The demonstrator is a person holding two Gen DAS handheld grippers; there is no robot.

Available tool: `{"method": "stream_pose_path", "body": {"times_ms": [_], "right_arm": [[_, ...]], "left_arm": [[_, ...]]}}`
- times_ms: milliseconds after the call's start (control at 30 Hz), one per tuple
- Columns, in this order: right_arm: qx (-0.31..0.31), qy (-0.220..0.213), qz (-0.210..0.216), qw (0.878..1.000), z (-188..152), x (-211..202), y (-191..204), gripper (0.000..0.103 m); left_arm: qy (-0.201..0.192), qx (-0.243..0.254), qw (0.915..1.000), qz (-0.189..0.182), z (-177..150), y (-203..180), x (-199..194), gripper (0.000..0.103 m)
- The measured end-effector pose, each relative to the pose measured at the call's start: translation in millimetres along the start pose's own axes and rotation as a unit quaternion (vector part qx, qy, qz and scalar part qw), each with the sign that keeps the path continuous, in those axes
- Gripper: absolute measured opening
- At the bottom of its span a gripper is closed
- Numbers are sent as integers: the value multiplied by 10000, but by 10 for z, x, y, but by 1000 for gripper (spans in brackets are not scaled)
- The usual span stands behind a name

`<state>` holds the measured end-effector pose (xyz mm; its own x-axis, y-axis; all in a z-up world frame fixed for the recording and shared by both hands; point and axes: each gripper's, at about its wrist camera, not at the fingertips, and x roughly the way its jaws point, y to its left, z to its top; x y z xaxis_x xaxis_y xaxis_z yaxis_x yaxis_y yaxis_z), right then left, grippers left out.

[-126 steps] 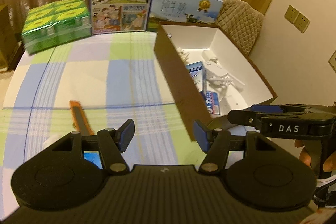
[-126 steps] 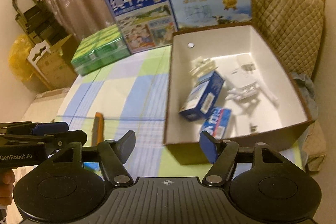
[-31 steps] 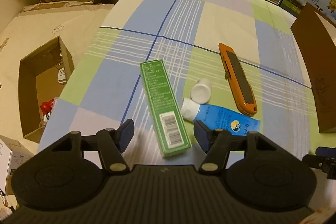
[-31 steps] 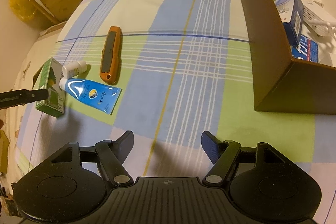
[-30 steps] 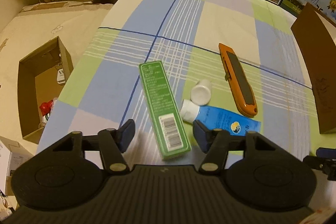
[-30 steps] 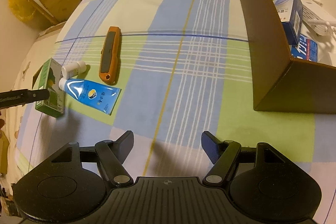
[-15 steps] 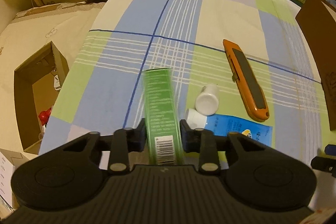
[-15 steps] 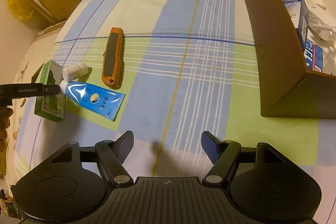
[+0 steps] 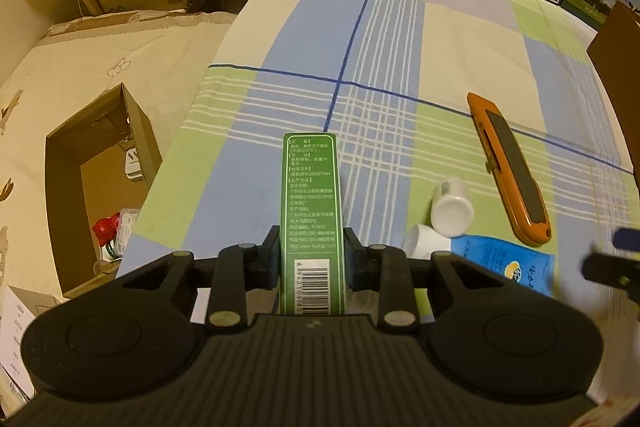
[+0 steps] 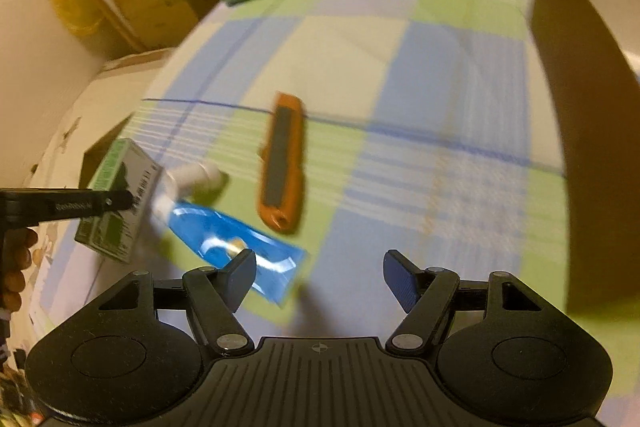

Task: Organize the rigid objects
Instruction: 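Grasp the green box with the left tool and lift it upright, then grasp the orange utility knife with the right tool while the left tool holds the green box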

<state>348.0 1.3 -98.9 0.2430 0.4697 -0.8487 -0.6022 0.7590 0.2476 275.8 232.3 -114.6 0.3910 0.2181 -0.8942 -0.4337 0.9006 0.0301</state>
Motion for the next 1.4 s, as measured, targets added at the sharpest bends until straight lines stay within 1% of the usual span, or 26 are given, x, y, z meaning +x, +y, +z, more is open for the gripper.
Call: {"method": "stream_pose_path", "body": {"times_ms": [133, 367, 500, 600, 700, 833, 1167, 1400], "right_arm": [[-320, -132, -17, 9994, 137, 228, 163, 68], [-567, -251, -189, 9979, 341, 623, 314, 67], [-671, -233, -241, 9972, 428, 770, 362, 52], [-683, -206, -259, 9971, 470, 862, 387, 47], [-756, -219, -390, 9961, 485, 932, 420, 41], [-965, -237, -597, 9933, 494, 964, 463, 33], [-1182, -170, -505, 9916, 464, 933, 423, 32], [-1069, -103, -490, 9930, 286, 744, 193, 32]], "left_arm": [[-26, -23, 10000, -26, 45, 22, 28, 26], [-53, -41, 9999, -75, 125, 42, 74, 26], [-97, -36, 9999, -111, 172, 57, 104, 26], [-109, -46, 9999, -111, 219, 59, 132, 26], [-126, -16, 9999, -108, 246, 55, 148, 26], [-125, 16, 9999, -101, 269, 30, 172, 26], [-83, 84, 9999, -119, 239, 9, 170, 26], [-56, 131, 9998, -166, 96, -15, 91, 26]]}}
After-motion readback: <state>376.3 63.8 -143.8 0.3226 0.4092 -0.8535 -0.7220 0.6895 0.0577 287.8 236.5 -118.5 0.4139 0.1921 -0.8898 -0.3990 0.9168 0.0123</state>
